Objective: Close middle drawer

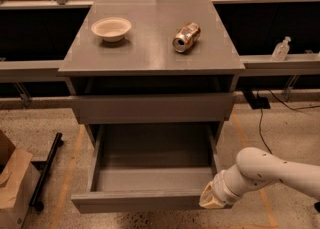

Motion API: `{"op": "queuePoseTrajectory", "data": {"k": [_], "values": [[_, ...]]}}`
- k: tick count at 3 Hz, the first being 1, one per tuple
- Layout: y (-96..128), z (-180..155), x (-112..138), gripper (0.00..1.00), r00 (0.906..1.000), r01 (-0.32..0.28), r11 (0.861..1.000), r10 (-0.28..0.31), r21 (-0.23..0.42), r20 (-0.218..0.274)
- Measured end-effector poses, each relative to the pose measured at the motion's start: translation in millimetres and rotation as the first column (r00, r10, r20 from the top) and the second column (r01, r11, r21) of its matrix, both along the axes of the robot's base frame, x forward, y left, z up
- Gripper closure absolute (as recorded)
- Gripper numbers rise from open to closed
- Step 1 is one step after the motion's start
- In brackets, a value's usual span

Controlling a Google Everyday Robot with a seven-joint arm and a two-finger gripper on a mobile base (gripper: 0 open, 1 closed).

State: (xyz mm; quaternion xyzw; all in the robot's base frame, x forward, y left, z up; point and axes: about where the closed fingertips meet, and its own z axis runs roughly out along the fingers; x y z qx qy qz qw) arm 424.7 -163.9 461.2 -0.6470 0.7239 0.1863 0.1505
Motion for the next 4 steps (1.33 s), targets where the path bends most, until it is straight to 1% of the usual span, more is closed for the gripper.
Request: {"op": "queuePoseTrajectory", "data": {"k": [1, 2, 3, 4], "values": [[-2.1, -35.4, 6.2, 1.00, 0.9997, 0.000, 1.000, 0.000, -0.009, -0.024], [-1.9, -39.9, 7.7, 1.00, 0.9996, -0.001, 1.000, 0.001, -0.009, -0.026], [0.8, -31.5, 42.5, 1.00, 0.9993, 0.004, 1.000, -0.005, 0.023, 0.037], [-0.9, -25.1, 59.8, 1.00, 0.9976, 0.011, 1.000, -0.012, 0.027, 0.068]]}}
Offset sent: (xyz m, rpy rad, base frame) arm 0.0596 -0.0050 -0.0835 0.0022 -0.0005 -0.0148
